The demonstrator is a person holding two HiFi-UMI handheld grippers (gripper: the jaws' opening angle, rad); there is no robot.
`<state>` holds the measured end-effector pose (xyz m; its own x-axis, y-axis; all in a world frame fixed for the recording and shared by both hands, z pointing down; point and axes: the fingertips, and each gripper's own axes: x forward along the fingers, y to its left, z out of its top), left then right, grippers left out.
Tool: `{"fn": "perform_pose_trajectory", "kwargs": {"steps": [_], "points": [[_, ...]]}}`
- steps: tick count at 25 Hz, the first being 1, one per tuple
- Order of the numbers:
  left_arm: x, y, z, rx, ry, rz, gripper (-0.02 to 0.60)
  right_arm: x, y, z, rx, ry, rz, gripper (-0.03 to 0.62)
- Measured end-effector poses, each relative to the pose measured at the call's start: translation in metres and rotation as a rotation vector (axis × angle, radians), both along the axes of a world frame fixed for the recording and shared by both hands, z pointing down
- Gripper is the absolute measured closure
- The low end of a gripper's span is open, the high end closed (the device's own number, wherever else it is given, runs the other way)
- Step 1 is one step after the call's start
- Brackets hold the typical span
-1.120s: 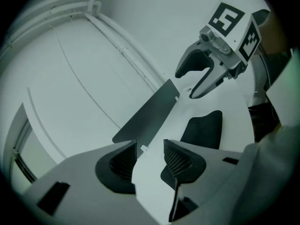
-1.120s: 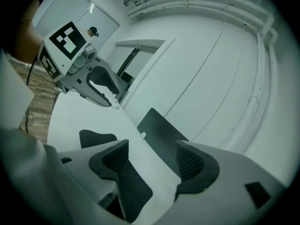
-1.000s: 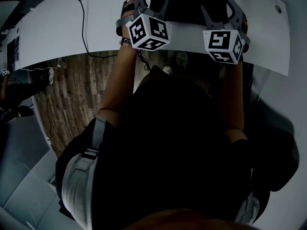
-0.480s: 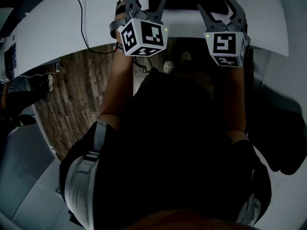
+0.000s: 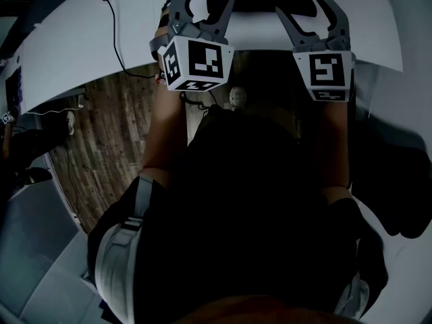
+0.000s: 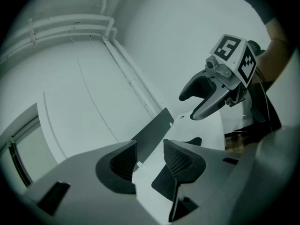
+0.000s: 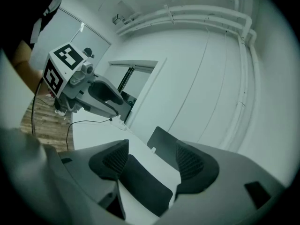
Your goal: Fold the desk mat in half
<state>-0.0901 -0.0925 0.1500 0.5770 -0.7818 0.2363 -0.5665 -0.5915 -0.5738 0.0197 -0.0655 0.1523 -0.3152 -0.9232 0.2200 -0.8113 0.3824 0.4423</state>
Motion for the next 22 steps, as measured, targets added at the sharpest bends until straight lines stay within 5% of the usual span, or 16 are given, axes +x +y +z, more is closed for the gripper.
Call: {"fn": "perform_pose_trajectory", "kwargs": {"steps": [11, 17, 22], "points": [[0.002, 0.069, -0.015, -0.001, 0.027, 0.0, 0.396, -0.011, 0.069, -0.024, 0.054, 0.017, -0.087, 0.289], [0.014, 0.137, -0.023, -0.013, 0.139, 0.004, 0.397, -0.001, 0.137, -0.011, 0.039, -0.022, -0.128, 0.289], [0.019, 0.187, -0.023, -0.047, 0.16, 0.006, 0.397, 0.002, 0.185, -0.016, 0.047, -0.068, -0.145, 0.289]]}}
